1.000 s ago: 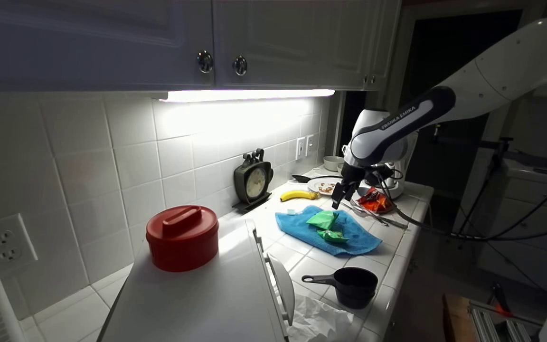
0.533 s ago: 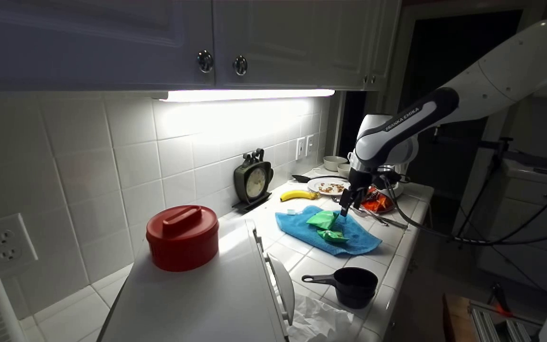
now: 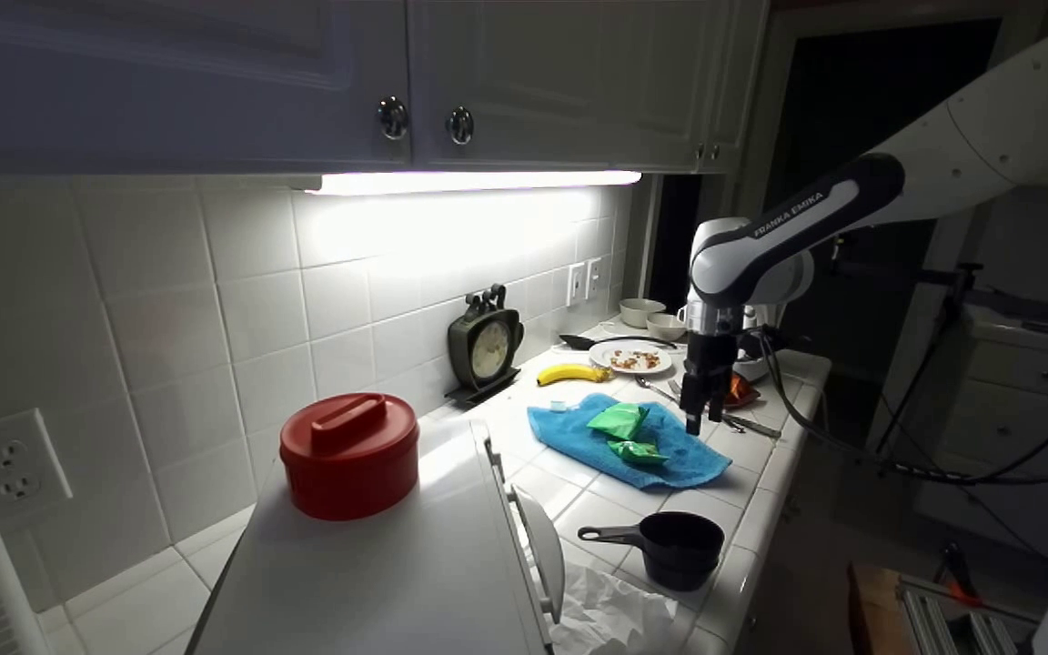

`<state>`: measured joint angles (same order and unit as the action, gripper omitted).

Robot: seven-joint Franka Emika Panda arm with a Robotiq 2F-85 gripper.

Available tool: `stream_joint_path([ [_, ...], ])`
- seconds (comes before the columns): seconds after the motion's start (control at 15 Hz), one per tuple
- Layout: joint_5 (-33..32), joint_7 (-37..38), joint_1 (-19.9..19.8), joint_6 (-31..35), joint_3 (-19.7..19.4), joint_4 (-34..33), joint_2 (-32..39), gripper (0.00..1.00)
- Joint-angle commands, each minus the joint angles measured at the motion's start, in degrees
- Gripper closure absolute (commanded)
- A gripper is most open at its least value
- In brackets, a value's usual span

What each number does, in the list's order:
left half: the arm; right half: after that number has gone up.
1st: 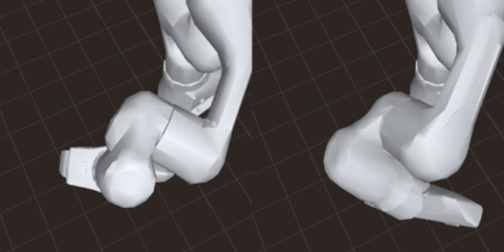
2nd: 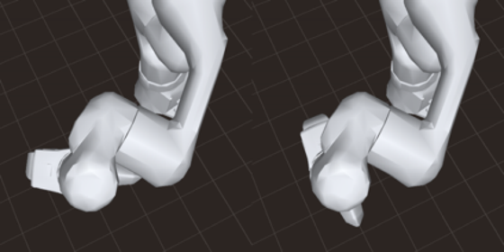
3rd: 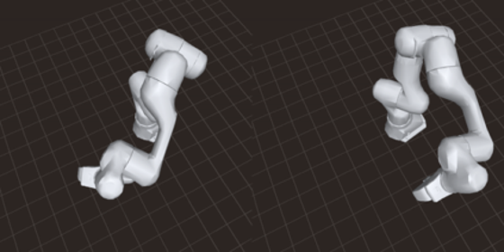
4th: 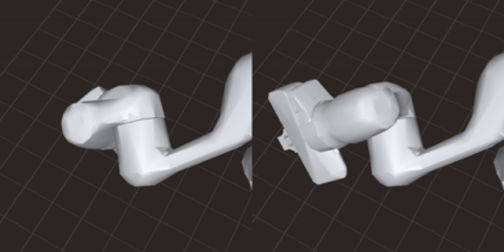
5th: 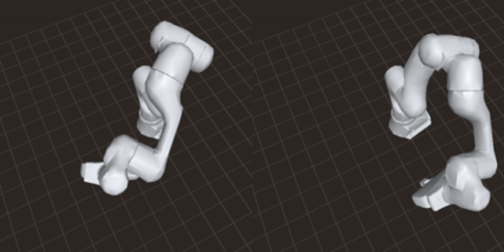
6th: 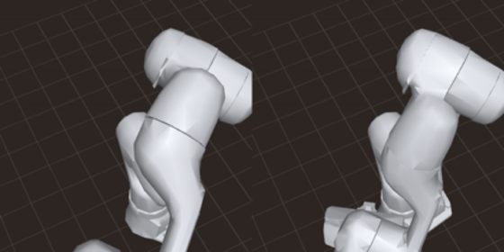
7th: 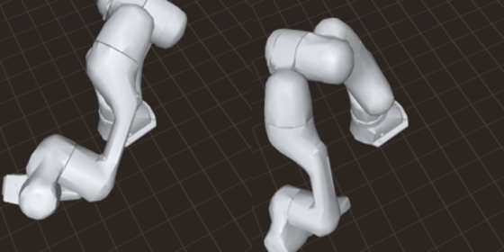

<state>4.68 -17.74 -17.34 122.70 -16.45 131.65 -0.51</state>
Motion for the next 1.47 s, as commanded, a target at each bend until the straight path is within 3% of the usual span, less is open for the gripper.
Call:
stream_joint_path([
  [0.0,-1.51,-1.66,0.67,-2.27,0.19,1.97,-0.41,0.00],
  [0.47,-3.78,-4.29,1.60,-5.19,0.76,3.37,0.70,0.02],
  [0.53,-4.43,-4.48,1.67,-5.26,0.80,3.58,0.81,0.07],
  [0.67,-5.69,-4.97,1.84,-5.14,0.90,3.68,1.21,0.31],
  [1.13,-7.46,-5.05,1.88,-3.13,0.99,3.69,2.46,0.82],
  [1.27,-8.07,-4.69,1.87,-2.42,0.99,3.77,2.28,0.92],
  [1.4,-8.24,-4.81,1.81,-1.77,0.95,3.81,1.76,0.96],
])
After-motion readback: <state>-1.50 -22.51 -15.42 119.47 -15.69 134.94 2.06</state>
